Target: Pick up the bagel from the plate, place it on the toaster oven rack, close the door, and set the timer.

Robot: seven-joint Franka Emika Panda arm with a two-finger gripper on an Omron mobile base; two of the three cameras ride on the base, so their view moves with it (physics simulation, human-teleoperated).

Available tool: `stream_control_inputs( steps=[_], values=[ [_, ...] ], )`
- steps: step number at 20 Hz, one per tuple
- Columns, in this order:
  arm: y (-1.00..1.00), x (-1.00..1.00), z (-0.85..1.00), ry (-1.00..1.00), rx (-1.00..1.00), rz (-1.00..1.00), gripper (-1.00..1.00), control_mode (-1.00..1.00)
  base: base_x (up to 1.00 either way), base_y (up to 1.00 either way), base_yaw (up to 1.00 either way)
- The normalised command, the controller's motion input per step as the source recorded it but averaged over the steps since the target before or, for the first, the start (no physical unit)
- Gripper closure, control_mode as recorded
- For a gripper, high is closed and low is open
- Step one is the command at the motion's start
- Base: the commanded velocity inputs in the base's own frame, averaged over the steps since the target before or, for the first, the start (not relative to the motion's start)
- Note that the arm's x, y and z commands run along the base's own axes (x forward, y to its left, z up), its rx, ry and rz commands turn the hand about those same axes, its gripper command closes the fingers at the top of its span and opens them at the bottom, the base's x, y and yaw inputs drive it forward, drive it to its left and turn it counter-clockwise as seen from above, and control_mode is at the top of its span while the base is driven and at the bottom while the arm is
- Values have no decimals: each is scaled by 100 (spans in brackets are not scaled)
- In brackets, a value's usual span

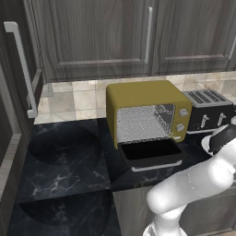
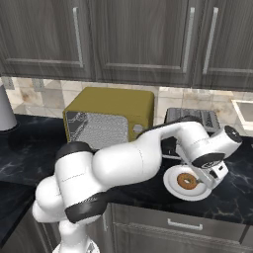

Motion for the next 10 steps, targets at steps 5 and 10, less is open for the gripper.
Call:
stream_control_inputs(
  steps=[5, 10],
  values=[
    [0, 28, -34, 0, 0, 7, -100, -100, 0, 0, 0],
    [0, 27, -32, 0, 0, 5, -100, -100, 0, 0, 0]
  ],
)
